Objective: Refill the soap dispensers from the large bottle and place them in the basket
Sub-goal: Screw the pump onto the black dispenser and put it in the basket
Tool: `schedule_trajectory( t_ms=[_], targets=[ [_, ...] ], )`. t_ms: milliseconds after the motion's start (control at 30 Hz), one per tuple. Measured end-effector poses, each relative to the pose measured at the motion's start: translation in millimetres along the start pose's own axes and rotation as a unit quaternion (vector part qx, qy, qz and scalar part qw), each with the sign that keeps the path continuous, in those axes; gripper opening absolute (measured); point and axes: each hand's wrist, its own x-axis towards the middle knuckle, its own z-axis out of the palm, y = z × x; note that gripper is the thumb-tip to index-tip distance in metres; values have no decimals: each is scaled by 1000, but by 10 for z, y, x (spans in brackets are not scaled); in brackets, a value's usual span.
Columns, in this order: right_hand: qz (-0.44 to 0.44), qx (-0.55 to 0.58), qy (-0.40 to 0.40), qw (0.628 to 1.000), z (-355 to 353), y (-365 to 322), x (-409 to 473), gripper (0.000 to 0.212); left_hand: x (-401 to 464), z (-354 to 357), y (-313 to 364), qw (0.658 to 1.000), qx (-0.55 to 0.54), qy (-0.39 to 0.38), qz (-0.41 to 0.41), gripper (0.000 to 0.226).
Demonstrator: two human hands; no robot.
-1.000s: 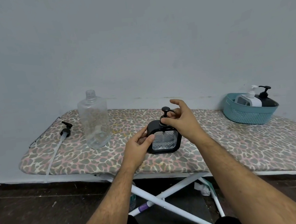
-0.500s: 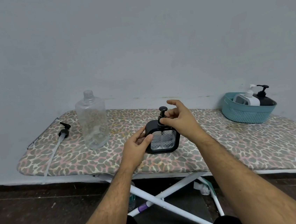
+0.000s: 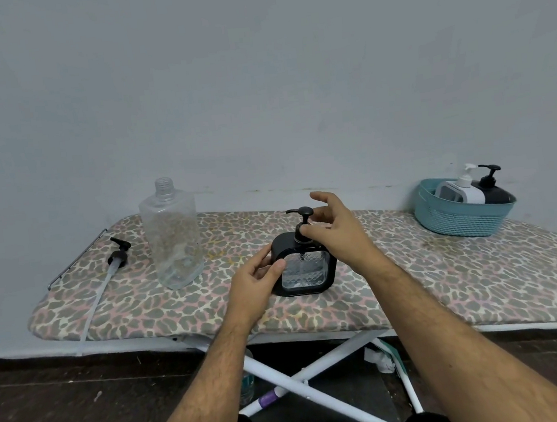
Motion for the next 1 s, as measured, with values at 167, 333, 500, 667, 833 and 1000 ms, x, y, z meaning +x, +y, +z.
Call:
schedule_trajectory(
  t_ms=[167,333,500,667,833,1000],
  targets=[
    [-5,11,-11,1000,7,6,1,62,-2,2,7,1000,2,1,1,53],
    [-12,-13,16,1000,-2,45,-17,70,-12,1,6,1000,3,-1,3,52],
    [6,47,-17,999,-34,58,10,71,-15,-8,3,1000,9,0,7,51],
    [8,36,-8,999,-44,71,20,73,-9,-6,6,1000,8,-1,8,51],
    [8,14,-55,998,-81,59,35,77,-15,-3,9,1000,-2,-5,7,52],
    [31,51,-128,990,-123,62,82,79,5,-17,-11,1000,-4,-11,1,51]
  ],
)
